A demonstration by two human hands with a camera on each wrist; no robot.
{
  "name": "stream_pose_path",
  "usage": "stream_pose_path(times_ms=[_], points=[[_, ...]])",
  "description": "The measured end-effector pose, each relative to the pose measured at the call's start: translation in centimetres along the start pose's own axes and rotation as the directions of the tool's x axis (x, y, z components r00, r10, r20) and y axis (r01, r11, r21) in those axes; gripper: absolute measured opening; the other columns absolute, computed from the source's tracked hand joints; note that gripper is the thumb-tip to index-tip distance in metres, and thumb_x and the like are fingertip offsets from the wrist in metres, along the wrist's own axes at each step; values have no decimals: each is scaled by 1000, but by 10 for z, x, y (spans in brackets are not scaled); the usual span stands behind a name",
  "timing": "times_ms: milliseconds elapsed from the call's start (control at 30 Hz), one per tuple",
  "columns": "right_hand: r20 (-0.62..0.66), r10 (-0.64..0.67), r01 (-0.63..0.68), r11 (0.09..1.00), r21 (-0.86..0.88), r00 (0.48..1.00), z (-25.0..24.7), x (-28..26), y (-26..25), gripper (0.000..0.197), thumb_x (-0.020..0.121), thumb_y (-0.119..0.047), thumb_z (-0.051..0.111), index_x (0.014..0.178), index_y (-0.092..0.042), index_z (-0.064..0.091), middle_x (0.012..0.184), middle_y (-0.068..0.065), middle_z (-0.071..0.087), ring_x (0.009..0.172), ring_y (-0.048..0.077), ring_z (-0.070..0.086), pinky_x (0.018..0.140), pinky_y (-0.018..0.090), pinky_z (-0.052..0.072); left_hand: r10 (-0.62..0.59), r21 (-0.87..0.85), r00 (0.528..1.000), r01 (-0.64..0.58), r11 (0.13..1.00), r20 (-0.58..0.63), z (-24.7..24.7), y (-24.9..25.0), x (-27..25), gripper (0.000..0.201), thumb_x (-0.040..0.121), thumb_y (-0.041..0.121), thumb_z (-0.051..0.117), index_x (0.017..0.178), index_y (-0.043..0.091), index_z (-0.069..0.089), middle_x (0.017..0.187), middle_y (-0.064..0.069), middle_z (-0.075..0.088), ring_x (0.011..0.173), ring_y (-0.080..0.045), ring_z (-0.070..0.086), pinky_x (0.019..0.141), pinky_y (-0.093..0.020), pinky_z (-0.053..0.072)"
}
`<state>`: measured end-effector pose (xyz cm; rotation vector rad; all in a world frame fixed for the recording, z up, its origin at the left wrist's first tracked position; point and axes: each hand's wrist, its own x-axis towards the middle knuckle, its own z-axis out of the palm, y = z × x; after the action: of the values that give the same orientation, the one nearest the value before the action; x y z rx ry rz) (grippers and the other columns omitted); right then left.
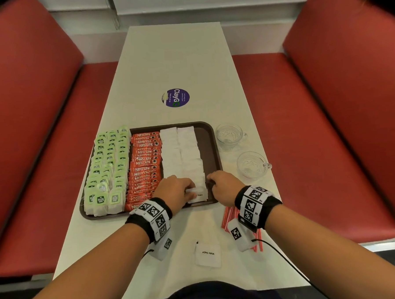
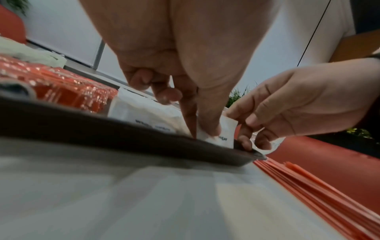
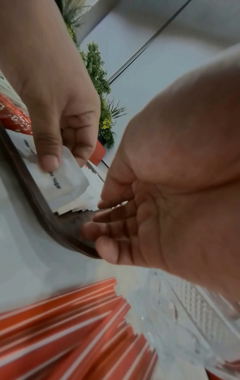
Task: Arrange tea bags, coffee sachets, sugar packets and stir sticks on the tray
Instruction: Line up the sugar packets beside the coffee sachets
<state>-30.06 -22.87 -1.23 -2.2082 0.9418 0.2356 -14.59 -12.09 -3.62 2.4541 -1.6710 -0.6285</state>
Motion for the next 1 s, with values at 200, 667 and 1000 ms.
stream_pose_path(times_ms=[200, 667, 1000], points=[[14, -47, 48, 998, -44, 999, 7, 12, 7, 15, 88, 2, 46, 83, 0, 60, 95, 14, 62, 89, 32, 61, 81, 41, 54, 56, 64, 988, -48, 997, -144, 9, 4, 3, 39, 84, 49, 71, 117, 32, 59, 114, 7, 58, 106, -17, 52, 90, -34, 43], [28, -84, 87, 992, -94, 996, 11, 14, 6, 26, 87, -6, 51, 111, -8, 59, 117, 8, 56, 107, 28, 57, 96, 40, 49, 170, 184, 984, -158, 970, -51, 3, 7, -2, 32, 91, 55, 57, 117, 37, 63, 120, 11, 59, 107, -18, 51, 89, -37, 41], [173, -170, 205, 957, -204, 970, 12, -48, 3, 28, 86, -28, 69, 111, -18, 63, 104, -4, 66, 94, 16, 61, 82, 30, 50, 388, 185, 861, -462, 867, 329, 10, 21, -55, 50, 75, 68, 67, 114, 37, 64, 120, 12, 58, 107, -15, 47, 87, -34, 36]])
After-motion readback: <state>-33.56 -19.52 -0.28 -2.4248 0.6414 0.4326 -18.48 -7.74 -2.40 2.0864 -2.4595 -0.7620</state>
